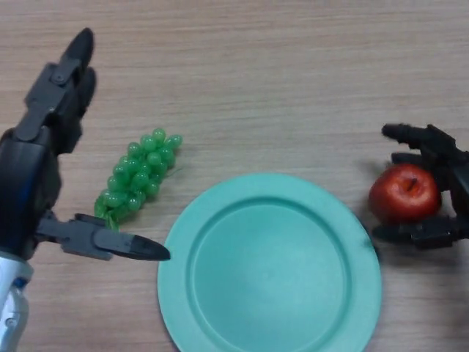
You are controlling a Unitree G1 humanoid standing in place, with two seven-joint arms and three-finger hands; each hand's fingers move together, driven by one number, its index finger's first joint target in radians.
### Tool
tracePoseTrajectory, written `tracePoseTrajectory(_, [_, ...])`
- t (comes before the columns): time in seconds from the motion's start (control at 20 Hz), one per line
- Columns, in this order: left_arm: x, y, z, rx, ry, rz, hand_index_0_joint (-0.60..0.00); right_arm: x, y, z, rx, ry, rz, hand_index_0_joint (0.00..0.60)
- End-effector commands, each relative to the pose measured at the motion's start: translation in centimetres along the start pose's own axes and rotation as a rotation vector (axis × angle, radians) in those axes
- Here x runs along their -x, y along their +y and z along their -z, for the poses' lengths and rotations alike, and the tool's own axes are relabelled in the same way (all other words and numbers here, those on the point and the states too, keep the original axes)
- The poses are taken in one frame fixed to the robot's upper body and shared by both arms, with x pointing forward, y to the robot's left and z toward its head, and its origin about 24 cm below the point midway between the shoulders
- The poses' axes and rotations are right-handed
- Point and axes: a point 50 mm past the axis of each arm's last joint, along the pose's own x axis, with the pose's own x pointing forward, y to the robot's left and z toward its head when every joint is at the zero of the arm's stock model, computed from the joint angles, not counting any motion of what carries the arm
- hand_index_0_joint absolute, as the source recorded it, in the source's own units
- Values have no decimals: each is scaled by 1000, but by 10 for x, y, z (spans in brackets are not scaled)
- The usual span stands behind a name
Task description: Pick up the red apple and place it on the plate
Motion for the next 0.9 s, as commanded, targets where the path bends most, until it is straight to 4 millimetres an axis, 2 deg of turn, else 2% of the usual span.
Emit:
tracePoseTrajectory(0.05, [3, 19, -31, -63, -198, -89, 0, 3, -41, -47, -153, -196, 153, 600])
tracePoseTrajectory(0.2, [5, 19, -28, -82, -187, -105, 0, 14, -39, -66, -294, -166, 135, 600])
tracePoseTrajectory(0.3, [6, 18, -32, -70, -193, -106, 0, 22, -24, -79, -265, -196, 101, 600])
tracePoseTrajectory(0.4, [6, 16, -35, -60, -198, -97, 0, 32, 1, -85, -245, -215, 50, 600])
tracePoseTrajectory(0.55, [6, 13, -37, -45, -194, -76, 0, 43, 44, -78, -101, -282, 18, 600])
tracePoseTrajectory(0.65, [5, 14, -41, -41, -201, -59, 0, 44, 60, -71, -57, -294, 18, 600])
tracePoseTrajectory(0.8, [3, 11, -41, -38, -205, -44, 0, 41, 76, -52, 25, -221, 52, 600])
tracePoseTrajectory(0.85, [3, 11, -41, -38, -204, -43, 0, 41, 77, -51, 29, -218, 51, 500])
tracePoseTrajectory(0.9, [4, 11, -41, -39, -203, -40, 0, 40, 79, -51, 35, -216, 49, 350])
